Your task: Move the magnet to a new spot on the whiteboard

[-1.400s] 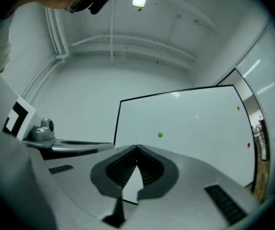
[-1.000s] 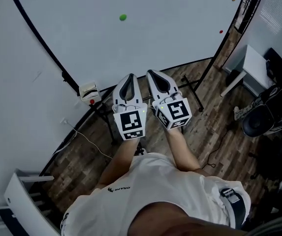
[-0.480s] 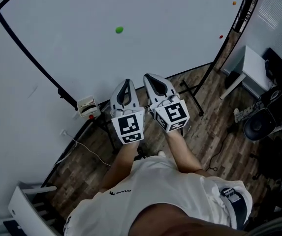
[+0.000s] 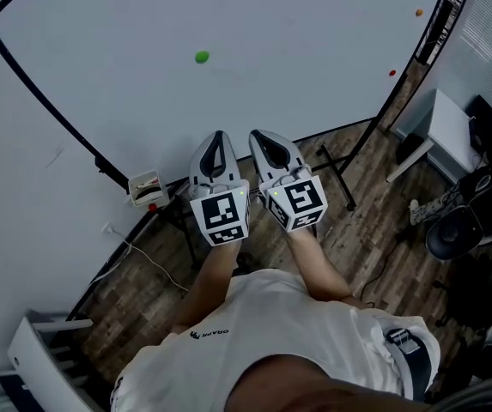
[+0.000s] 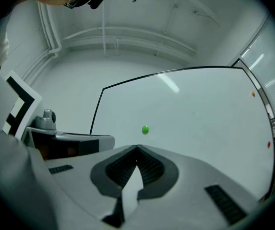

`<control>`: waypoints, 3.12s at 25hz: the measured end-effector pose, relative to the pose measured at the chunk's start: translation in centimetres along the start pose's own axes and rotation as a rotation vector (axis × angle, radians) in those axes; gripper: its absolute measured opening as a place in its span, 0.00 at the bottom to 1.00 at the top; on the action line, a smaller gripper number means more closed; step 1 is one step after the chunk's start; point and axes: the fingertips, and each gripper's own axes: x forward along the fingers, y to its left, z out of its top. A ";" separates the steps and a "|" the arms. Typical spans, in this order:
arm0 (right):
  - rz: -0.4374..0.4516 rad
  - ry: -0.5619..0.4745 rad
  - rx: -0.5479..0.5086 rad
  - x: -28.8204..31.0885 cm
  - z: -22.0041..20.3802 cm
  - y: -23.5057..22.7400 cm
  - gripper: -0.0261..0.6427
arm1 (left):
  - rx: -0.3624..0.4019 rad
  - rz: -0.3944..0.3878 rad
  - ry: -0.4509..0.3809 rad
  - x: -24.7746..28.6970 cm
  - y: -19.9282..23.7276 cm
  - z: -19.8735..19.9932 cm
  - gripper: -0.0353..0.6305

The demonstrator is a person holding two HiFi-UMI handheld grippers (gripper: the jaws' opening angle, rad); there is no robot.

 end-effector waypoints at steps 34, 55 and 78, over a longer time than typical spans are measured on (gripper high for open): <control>0.015 0.002 0.013 -0.4 -0.4 -1.7 0.06 | 0.020 -0.021 0.012 6.0 0.4 2.1 0.06; 0.008 0.000 -0.004 -0.1 -0.1 -2.3 0.06 | 0.057 0.042 0.023 8.5 2.4 2.5 0.12; 0.013 0.008 0.009 0.1 -0.7 -2.6 0.06 | 0.147 0.149 0.051 11.9 4.3 2.8 0.20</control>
